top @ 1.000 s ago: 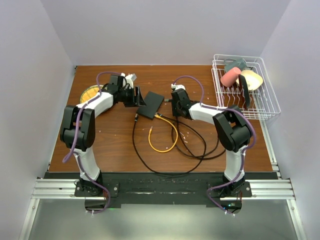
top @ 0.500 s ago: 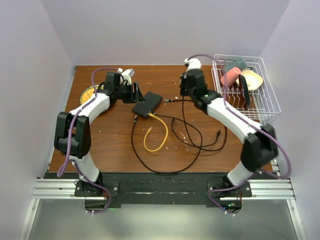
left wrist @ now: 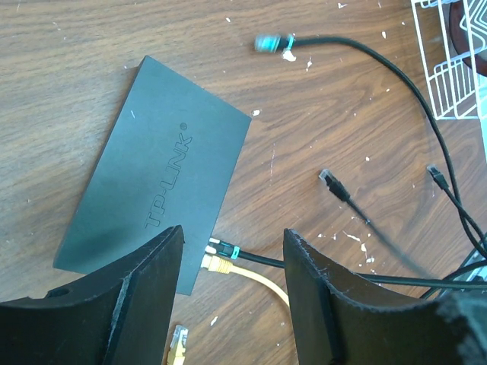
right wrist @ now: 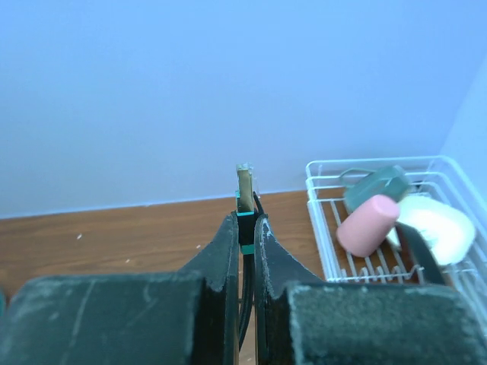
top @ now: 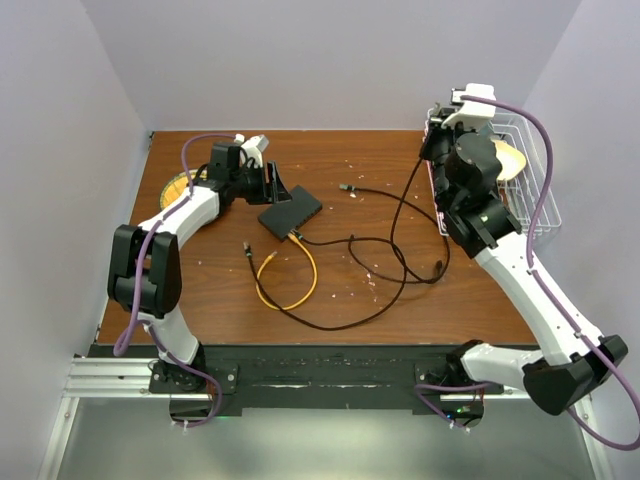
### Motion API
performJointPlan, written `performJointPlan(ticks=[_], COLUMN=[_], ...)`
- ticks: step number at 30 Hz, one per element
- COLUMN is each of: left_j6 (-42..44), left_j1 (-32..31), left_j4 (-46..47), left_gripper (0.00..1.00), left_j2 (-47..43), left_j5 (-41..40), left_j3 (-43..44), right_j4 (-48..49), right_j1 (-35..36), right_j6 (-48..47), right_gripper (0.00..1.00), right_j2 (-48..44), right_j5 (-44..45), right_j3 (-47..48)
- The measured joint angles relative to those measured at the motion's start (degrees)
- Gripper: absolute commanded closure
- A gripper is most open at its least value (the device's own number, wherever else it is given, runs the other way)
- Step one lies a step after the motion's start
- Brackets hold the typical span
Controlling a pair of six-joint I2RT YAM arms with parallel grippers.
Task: Insert the plug into the switch port
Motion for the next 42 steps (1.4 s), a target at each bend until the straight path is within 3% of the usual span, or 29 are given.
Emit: performJointPlan(ticks=[8, 19, 26, 35, 42], left_j6=[0.0, 0.0, -0.72, -5.68, -13.33], left_j1=[-0.26, -0.35, -0.37, -0.66, -4.02], left_j4=[0.07, 0.13, 1.03, 6.82, 16.35], left_gripper=[0.4, 0.4, 0.4, 0.41, 0.42], left_j2=[-0.79, -0.9, -0.96, -1.62, -1.33], left_j5=[-0.02, 0.11, 1.77, 7.93, 13.97], left_j3=[-0.02, -0.02, -0.02, -1.05, -1.7], right_j4=[4.28, 12.57, 7.56, 1.46, 0.48], right_j1=[-0.02, 0.0, -0.02, 0.02, 0.94], right_j6=[-7.1, -10.93, -8.26, -2.25, -0.17], right_gripper=[1.0, 1.0, 1.0, 1.0, 1.0], right_j2=[-3.52, -10.34, -4.07, 11.32, 19.65], right_j5=[4.76, 2.62, -10.54, -35.58, -43.17], right_j3=[0.35, 2.38, 3.41, -9.22, -13.97])
